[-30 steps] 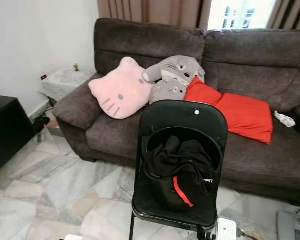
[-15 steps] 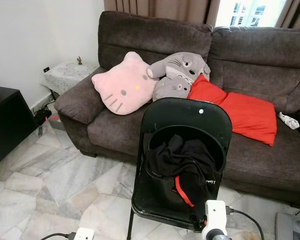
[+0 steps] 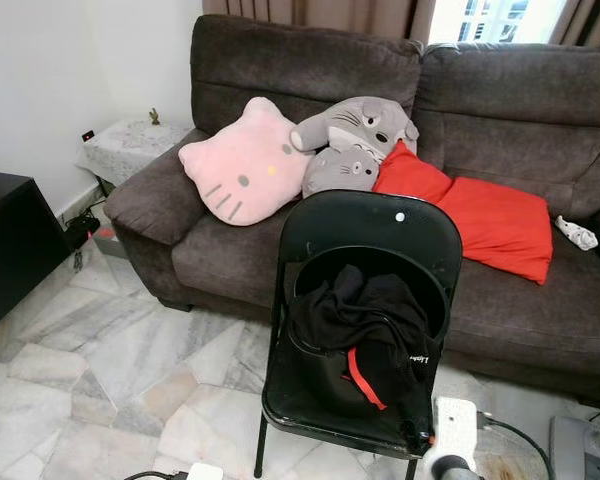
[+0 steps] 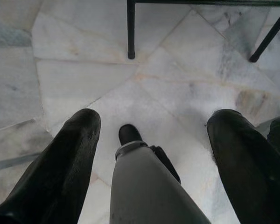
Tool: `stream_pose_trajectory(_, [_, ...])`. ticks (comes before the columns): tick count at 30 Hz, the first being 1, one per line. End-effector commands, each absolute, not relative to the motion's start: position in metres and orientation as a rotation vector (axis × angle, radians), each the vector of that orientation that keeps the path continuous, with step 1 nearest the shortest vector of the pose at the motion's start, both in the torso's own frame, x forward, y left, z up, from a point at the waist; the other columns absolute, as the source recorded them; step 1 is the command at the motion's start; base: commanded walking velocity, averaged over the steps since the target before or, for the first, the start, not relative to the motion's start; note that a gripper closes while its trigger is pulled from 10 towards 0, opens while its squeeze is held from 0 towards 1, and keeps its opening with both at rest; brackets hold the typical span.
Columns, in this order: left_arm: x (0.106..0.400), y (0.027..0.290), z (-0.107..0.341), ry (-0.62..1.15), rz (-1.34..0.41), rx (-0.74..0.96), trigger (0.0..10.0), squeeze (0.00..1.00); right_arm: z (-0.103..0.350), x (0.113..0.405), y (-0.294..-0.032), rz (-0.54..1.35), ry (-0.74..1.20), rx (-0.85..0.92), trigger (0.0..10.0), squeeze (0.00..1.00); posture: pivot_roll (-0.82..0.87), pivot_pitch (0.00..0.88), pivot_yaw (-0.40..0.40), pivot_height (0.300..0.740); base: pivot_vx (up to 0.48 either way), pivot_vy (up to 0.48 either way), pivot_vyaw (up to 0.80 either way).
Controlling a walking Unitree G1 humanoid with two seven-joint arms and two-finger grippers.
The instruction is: Hang hanger
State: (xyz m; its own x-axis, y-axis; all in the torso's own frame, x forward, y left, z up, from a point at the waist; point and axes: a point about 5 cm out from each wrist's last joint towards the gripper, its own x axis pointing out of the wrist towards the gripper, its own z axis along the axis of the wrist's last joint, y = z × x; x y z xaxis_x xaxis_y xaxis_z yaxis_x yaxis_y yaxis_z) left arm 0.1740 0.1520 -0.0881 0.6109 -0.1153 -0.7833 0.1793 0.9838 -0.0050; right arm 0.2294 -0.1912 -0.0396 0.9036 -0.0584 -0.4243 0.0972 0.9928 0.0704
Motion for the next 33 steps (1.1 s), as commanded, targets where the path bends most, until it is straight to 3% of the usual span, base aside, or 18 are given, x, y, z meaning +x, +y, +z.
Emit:
stream_pose_trajectory(1, [0.162,0.153,-0.094,0.956,-0.173,0.098,10.0,0.00,-0.041,0.222,-0.191,-0.093,0.402,0.116,10.0,0.00,-0.11,0.058,0.015,0.740,0.000,0.000,0.00])
stream_pose_trajectory(8, [0.166,0.146,-0.093,0.958,-0.176,0.102,10.0,0.00,-0.032,0.215,-0.195,-0.094,0.282,0.083,10.0,0.00,-0.11,0.049,0.006,0.740,0.000,0.000,0.00])
stream_pose_trajectory(13, [0.172,0.140,-0.091,0.948,-0.184,0.104,10.0,0.00,0.015,0.231,-0.215,-0.164,0.050,0.007,10.0,0.00,-0.11,0.038,0.008,0.740,0.000,0.000,0.00])
stream_pose_trajectory(18, [0.166,0.147,-0.093,0.955,-0.185,0.104,10.0,0.00,0.043,0.238,-0.206,-0.107,-0.059,0.009,10.0,0.00,-0.11,0.035,0.004,0.740,0.000,0.000,0.00])
stream_pose_trajectory(24, [0.165,0.148,-0.093,0.956,-0.180,0.102,10.0,0.00,0.051,0.231,-0.190,-0.028,-0.081,0.069,10.0,0.00,-0.12,0.052,0.011,0.740,0.000,0.000,0.00])
stream_pose_trajectory(33, [0.166,0.149,-0.093,0.952,-0.175,0.104,10.0,0.00,0.082,0.268,-0.191,-0.035,-0.101,0.180,10.0,0.00,-0.11,0.061,0.010,0.740,0.000,0.000,0.00])
